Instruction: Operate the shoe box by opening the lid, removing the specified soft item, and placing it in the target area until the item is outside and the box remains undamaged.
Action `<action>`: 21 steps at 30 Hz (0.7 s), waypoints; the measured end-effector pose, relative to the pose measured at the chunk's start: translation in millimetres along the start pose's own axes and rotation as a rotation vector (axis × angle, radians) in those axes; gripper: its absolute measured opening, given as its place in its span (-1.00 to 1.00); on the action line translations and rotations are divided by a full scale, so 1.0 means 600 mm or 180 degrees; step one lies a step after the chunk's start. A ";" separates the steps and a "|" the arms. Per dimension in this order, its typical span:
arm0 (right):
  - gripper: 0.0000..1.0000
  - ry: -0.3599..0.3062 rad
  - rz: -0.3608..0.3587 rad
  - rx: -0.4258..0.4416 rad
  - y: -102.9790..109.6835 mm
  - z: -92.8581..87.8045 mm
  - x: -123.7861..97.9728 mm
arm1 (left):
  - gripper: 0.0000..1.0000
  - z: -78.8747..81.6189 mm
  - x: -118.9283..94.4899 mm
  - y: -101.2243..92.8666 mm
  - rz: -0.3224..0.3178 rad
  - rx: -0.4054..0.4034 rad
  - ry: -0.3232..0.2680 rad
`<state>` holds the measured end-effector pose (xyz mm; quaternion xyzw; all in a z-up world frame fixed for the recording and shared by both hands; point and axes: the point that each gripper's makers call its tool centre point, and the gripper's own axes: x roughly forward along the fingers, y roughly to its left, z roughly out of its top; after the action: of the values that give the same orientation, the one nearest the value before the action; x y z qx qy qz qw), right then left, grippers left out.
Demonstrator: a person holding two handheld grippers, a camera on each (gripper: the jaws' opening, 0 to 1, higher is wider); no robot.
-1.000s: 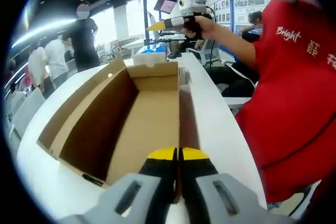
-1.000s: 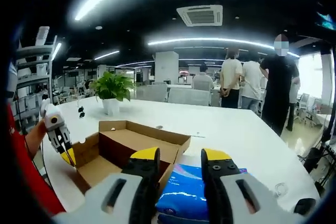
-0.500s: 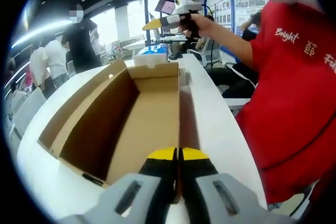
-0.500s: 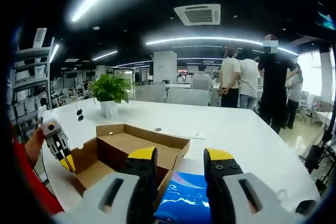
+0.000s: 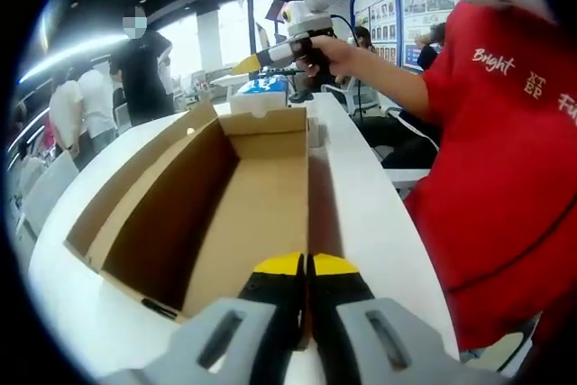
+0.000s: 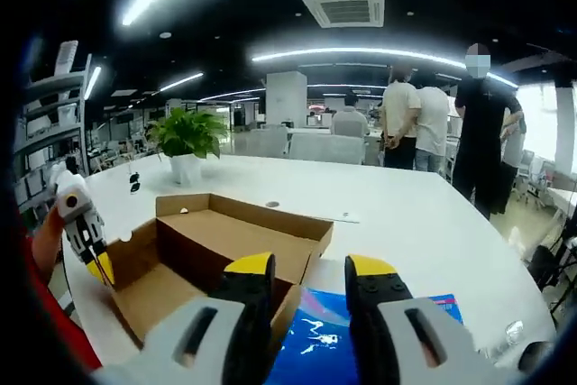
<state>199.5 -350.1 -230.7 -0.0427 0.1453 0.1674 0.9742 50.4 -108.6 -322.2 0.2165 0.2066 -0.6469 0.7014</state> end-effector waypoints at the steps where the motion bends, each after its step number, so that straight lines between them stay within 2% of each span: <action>1: -0.35 -0.0025 -0.0052 0.0013 -0.002 0.002 0.004 | -0.97 0.000 0.000 0.000 0.0002 0.0001 0.0002; 14: -0.43 0.0060 -0.0154 -0.0019 0.007 -0.002 0.026 | -0.97 0.002 -0.001 0.000 0.0023 0.0024 -0.0043; 21: -0.45 0.0133 -0.0141 0.0029 -0.005 0.000 0.044 | -0.97 0.002 -0.001 -0.001 0.0036 0.0054 -0.0048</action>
<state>224.1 -344.5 -238.3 -0.0449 0.1655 0.1443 0.9746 49.9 -109.0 -321.0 0.2188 0.1946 -0.6463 0.7047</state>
